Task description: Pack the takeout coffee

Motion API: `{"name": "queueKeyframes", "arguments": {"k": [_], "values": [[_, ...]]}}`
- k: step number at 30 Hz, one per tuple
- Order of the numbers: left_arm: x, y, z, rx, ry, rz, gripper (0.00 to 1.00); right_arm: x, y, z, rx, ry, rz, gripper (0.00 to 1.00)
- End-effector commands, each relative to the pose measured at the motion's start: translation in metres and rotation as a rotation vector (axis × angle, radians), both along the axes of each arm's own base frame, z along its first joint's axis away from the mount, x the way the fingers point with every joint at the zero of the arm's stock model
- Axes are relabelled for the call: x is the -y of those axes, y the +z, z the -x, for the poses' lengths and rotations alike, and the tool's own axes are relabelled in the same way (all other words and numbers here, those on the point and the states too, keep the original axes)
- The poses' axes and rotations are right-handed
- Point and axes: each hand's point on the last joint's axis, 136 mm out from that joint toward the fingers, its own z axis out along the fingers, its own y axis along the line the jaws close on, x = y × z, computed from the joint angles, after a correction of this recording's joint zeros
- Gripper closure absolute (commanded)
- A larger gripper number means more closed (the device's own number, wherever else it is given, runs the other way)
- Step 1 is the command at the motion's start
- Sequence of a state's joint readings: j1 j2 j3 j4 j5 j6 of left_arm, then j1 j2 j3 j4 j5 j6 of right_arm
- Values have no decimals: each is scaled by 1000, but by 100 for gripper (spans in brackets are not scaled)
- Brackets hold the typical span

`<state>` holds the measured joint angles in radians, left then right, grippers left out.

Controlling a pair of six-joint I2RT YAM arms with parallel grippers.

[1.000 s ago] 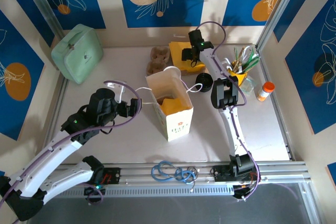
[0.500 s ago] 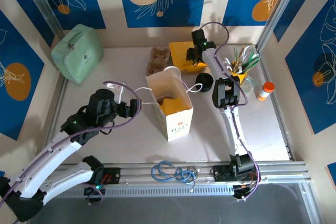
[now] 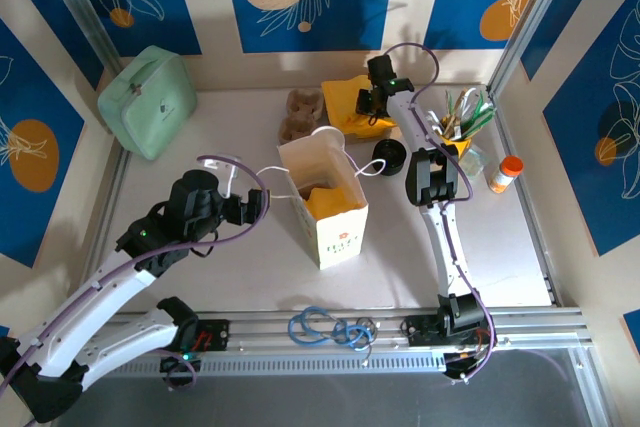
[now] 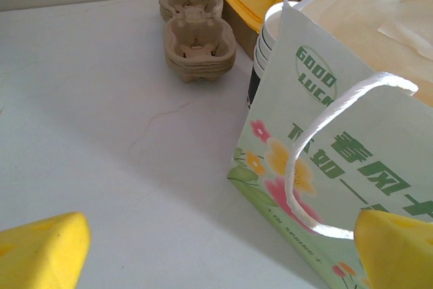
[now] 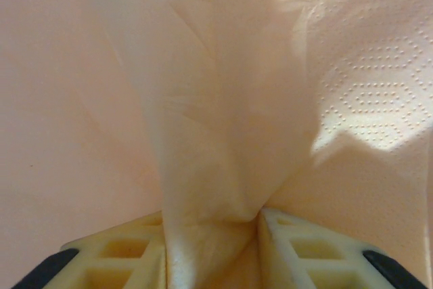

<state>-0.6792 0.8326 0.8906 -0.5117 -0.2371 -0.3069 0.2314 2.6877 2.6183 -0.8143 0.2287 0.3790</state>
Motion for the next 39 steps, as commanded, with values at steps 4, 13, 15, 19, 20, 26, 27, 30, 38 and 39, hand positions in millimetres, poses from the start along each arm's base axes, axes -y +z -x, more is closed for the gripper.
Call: {"name": "queueKeyframes", "arguments": {"k": [4,13,15,19,20,26,27,30,38,39], "values": [[5,1,-2,7,-10,5,1,-24,5,2,-3,48,-100,70],[4,4,-3,13,-11,-4,1,-27,32,1,45,66,-107,77],[4,5,-3,14,-11,-6,1,-27,40,1,55,69,-108,78],[5,8,-2,15,-14,-5,1,-24,56,3,78,71,-106,80],[4,8,-2,16,-13,-5,1,-24,59,3,82,71,-106,81],[4,10,-1,17,-12,5,0,-19,74,5,97,67,-108,83],[3,10,0,16,-12,6,0,-18,77,6,99,65,-111,84],[3,12,1,20,-11,12,0,-17,81,9,95,66,-114,87],[2,18,3,27,-12,28,0,-12,119,24,115,71,-112,90],[2,18,3,27,-9,29,0,-11,124,27,116,72,-113,90]]}}
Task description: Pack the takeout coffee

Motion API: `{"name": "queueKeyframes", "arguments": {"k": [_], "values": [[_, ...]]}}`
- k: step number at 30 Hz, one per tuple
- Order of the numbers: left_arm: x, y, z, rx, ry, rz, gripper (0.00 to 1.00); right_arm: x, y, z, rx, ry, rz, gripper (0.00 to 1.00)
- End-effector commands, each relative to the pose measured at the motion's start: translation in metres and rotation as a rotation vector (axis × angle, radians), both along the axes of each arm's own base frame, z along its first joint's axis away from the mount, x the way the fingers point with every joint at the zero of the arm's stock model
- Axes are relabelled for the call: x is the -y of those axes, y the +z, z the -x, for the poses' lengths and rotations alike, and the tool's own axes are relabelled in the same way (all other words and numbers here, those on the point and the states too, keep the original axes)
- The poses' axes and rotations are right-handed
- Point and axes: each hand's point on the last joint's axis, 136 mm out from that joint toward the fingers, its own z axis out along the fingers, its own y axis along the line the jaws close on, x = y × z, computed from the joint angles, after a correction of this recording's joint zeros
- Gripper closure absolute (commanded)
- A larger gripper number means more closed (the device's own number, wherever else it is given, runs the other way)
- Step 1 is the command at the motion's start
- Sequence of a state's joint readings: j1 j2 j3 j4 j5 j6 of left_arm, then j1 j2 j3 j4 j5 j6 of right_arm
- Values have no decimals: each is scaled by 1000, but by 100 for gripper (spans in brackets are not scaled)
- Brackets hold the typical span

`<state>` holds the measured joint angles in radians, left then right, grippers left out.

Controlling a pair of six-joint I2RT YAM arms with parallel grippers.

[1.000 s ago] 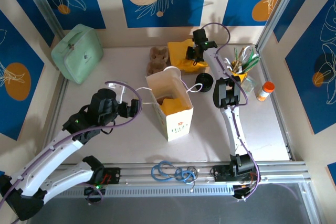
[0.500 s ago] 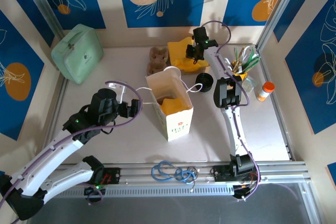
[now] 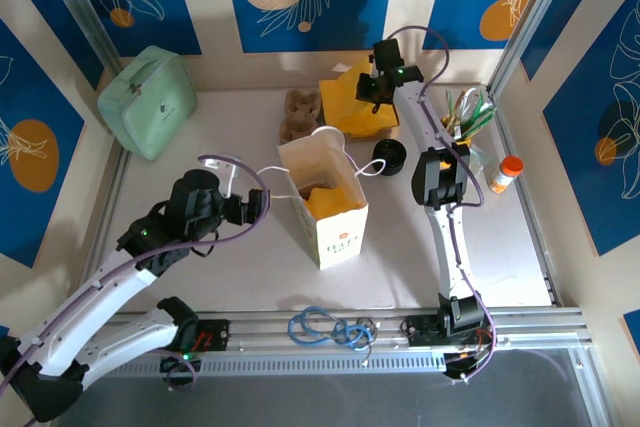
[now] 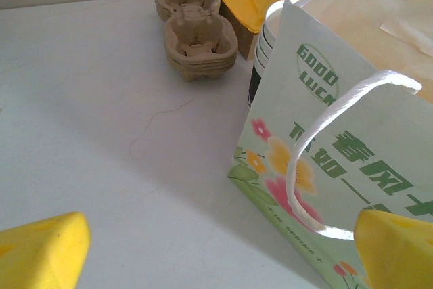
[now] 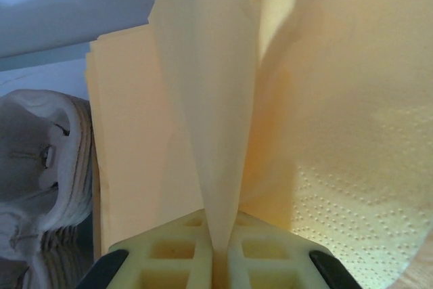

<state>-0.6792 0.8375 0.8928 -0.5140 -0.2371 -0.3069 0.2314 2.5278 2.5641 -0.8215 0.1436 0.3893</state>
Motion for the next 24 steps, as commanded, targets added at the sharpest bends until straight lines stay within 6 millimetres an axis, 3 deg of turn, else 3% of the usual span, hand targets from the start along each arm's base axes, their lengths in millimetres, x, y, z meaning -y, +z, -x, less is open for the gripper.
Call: {"name": "queueKeyframes", "arguments": {"k": [1,12,19,24], "values": [[1,18,4,30,-6,35,0,2,54,18,45,29,-19,91],[-3,24,10,40,4,86,0,10,138,67,103,66,-19,93],[-4,32,14,49,-1,112,0,10,199,117,157,107,-35,94],[-4,34,15,51,3,131,0,6,230,155,176,156,-44,94]]}}
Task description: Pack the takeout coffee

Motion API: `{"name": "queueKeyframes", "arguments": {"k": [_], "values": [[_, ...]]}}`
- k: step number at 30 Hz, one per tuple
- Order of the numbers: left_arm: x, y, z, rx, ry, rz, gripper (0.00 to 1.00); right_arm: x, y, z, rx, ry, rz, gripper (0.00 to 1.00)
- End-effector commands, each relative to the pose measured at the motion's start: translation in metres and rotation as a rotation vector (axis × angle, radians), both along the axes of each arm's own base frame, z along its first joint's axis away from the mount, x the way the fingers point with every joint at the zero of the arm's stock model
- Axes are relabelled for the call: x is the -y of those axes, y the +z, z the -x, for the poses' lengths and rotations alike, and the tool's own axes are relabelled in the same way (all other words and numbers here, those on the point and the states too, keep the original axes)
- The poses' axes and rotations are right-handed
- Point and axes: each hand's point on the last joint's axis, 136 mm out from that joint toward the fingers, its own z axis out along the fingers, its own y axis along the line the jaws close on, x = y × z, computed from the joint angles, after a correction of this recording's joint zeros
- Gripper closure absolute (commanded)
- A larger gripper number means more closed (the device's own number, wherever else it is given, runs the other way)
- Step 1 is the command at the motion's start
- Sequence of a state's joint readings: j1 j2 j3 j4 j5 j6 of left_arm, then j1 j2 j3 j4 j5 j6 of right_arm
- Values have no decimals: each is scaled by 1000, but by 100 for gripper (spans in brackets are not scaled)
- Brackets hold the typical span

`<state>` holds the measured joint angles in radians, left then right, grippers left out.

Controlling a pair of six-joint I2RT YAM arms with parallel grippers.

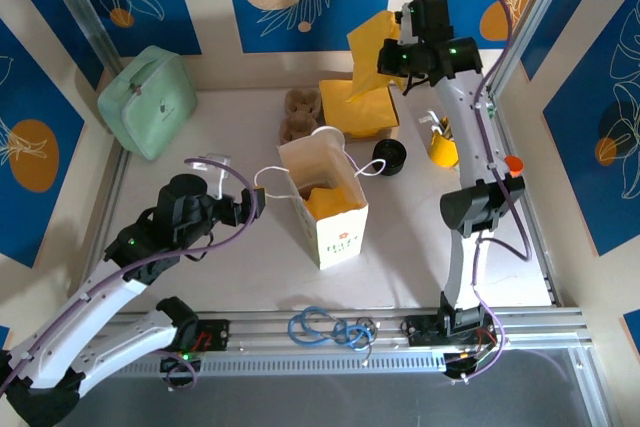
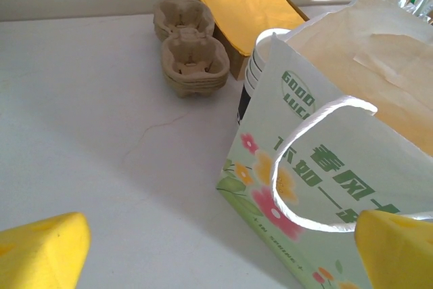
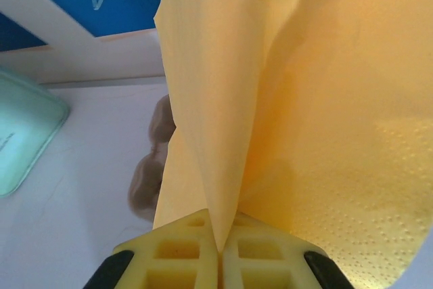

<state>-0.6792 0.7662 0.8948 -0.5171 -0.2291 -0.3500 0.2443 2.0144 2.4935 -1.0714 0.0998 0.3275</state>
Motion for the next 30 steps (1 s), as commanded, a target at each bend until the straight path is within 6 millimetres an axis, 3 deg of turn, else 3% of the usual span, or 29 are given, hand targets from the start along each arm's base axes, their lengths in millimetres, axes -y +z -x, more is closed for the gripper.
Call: {"name": "queueKeyframes", "arguments": {"k": [1,12,18,24,30], "values": [[2,15,6,17,-12,53,0,-9,17,40,-23,77,-5,94],[1,13,8,10,-7,75,0,-28,57,130,-67,209,-95,93],[-3,14,9,15,4,72,0,-41,70,177,-37,256,-8,92],[-4,13,11,12,8,75,0,-59,70,221,-55,351,-3,92],[-4,12,10,8,10,77,0,-77,57,243,-101,408,-33,92]]}}
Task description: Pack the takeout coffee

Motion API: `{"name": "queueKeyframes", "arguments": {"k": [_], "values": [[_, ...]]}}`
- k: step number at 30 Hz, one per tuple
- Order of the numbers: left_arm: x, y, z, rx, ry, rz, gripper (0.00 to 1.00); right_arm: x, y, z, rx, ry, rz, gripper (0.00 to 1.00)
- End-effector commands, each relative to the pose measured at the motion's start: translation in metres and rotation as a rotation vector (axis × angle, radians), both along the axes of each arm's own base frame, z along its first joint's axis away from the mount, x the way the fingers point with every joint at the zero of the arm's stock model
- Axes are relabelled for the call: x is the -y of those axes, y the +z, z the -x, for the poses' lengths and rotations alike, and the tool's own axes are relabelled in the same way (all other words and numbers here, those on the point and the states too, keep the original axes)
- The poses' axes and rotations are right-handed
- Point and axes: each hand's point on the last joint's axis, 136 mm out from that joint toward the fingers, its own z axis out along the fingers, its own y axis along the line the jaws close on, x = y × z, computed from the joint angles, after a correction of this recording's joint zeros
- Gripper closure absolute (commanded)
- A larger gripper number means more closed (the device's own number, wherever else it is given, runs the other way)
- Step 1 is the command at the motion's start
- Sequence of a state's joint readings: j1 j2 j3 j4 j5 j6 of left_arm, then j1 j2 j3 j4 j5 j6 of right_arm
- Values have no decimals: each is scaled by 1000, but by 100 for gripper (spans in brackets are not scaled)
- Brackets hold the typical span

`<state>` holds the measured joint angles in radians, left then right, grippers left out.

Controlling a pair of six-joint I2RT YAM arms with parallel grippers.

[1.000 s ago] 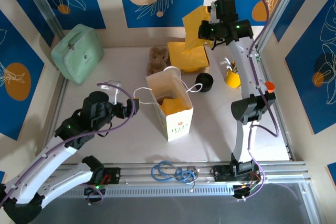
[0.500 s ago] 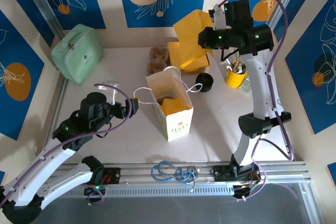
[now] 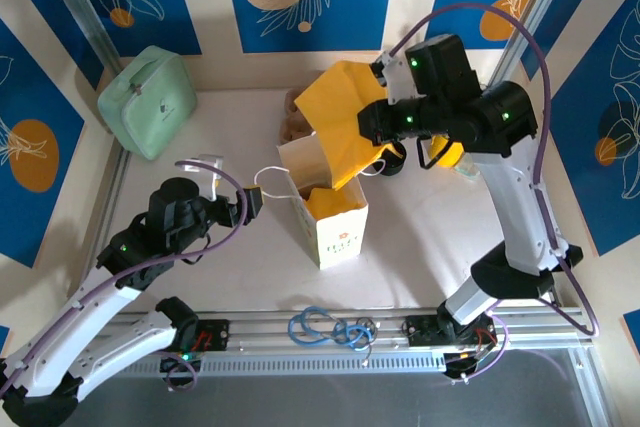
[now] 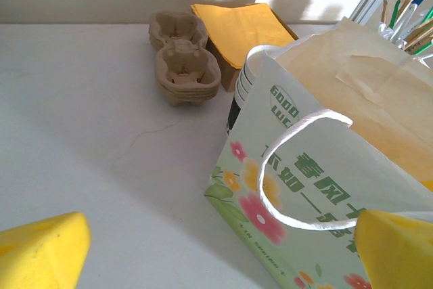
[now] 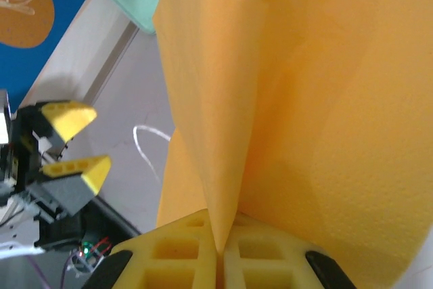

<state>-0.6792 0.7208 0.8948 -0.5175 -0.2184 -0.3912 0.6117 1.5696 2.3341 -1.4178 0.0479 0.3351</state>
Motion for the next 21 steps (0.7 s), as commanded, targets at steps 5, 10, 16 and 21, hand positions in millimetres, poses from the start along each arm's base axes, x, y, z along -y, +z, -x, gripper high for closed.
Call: {"name": "queueKeyframes", "arguments": {"k": [5,10,16,21], "values": [[0,0,2,-8,3,12,0,-21,-29,11,-82,49,14,93],[-1,0,2,-8,4,5,0,-26,-55,7,-98,26,117,94],[0,-2,1,-12,7,1,0,-44,-79,4,-71,47,248,94],[1,-1,1,-12,3,3,0,-50,-103,0,-73,72,342,95]]}}
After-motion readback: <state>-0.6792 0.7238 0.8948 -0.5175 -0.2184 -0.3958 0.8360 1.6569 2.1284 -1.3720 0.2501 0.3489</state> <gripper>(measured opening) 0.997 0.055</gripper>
